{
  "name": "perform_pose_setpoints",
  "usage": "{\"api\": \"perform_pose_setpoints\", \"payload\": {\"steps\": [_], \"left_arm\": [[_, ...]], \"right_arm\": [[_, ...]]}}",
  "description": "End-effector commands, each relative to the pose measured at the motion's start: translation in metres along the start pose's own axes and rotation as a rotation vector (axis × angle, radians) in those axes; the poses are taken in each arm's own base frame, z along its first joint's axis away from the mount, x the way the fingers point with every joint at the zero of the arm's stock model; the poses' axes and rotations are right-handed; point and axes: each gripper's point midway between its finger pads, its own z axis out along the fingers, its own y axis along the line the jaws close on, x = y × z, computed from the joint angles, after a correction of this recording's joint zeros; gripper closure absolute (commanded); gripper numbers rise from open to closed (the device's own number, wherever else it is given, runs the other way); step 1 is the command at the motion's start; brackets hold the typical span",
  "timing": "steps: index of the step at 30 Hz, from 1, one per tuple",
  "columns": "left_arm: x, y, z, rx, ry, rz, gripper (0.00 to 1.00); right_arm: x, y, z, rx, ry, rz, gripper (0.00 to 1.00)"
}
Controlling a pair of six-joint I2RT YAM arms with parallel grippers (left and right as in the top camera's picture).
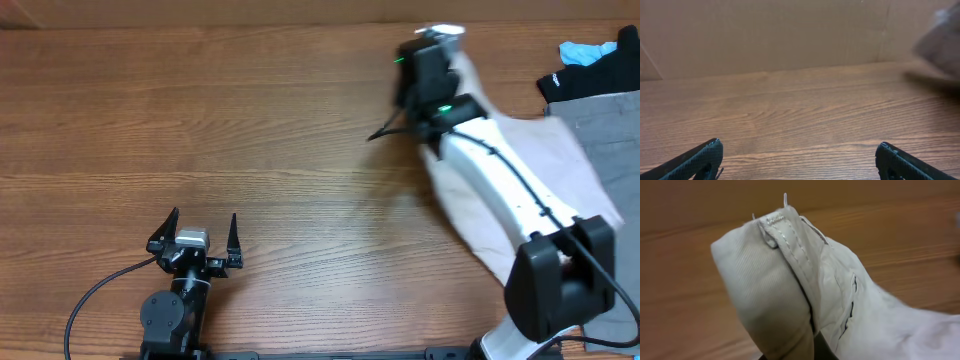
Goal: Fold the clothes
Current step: 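Pull the beige shorts left and lay them flat mid-table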
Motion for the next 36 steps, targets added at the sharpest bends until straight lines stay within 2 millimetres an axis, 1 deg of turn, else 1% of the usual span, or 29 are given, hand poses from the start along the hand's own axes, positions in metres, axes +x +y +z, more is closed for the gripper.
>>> {"api": "perform_pose_setpoints", "payload": {"steps": [1, 4, 8, 11, 13, 15, 19, 22, 23, 24, 26, 28, 31, 32, 33, 36], "left_arm": [[0.000, 0.003, 0.000, -0.016, -0.007, 0.012, 0.00], [0.000, 0.003, 0.000, -0.016, -0.007, 0.012, 0.00], [0.000, 0.003, 0.000, -0.016, -0.007, 0.012, 0.00], [0.000, 0.003, 0.000, -0.016, -0.007, 0.012, 0.00], [0.000, 0.003, 0.000, -0.016, -0.007, 0.012, 0.00], [0.000, 0.003, 0.000, -0.016, -0.007, 0.012, 0.00], [0.000, 0.003, 0.000, -0.016, -0.007, 0.012, 0.00], [0.000, 0.003, 0.000, -0.016, -0.007, 0.012, 0.00], [0.000, 0.003, 0.000, -0.016, -0.007, 0.012, 0.00], [0.000, 0.003, 0.000, -0.016, -0.007, 0.012, 0.00], [0.000, 0.003, 0.000, -0.016, -0.007, 0.012, 0.00], [0.000, 0.003, 0.000, -0.016, -0.007, 0.012, 0.00], [0.000, 0.003, 0.000, -0.016, -0.007, 0.012, 0.00], [0.000, 0.003, 0.000, -0.016, -0.007, 0.012, 0.00], [0.000, 0.003, 0.000, -0.016, -0.007, 0.012, 0.00], [0.000, 0.003, 0.000, -0.016, -0.007, 0.012, 0.00]], "right_arm": [[0.020, 0.081, -0.028, -0.298, 0.099, 0.133, 0.97], [0.056, 0.131, -0.041, -0.435, 0.220, 0.170, 0.96], [0.097, 0.185, -0.061, -0.550, 0.309, 0.143, 0.96], [0.123, 0.215, -0.074, -0.603, 0.341, 0.108, 0.96], [0.139, 0.232, -0.086, -0.643, 0.384, 0.114, 0.96], [0.153, 0.251, -0.102, -0.712, 0.429, 0.113, 0.96], [0.164, 0.281, -0.132, -0.837, 0.448, 0.086, 0.96], [0.169, 0.292, -0.146, -0.874, 0.442, 0.070, 0.96], [0.171, 0.293, -0.148, -0.877, 0.443, 0.065, 0.93], [0.172, 0.294, -0.149, -0.878, 0.443, 0.062, 0.87], [0.172, 0.293, -0.148, -0.877, 0.437, 0.050, 0.66], [0.169, 0.290, -0.144, -0.869, 0.410, 0.025, 0.58], [0.158, 0.279, -0.129, -0.807, 0.360, 0.001, 0.46], [0.154, 0.274, -0.124, -0.779, 0.347, -0.008, 0.40], [0.148, 0.268, -0.118, -0.745, 0.331, -0.016, 0.34], [0.124, 0.244, -0.104, -0.641, 0.308, -0.032, 0.23]]}}
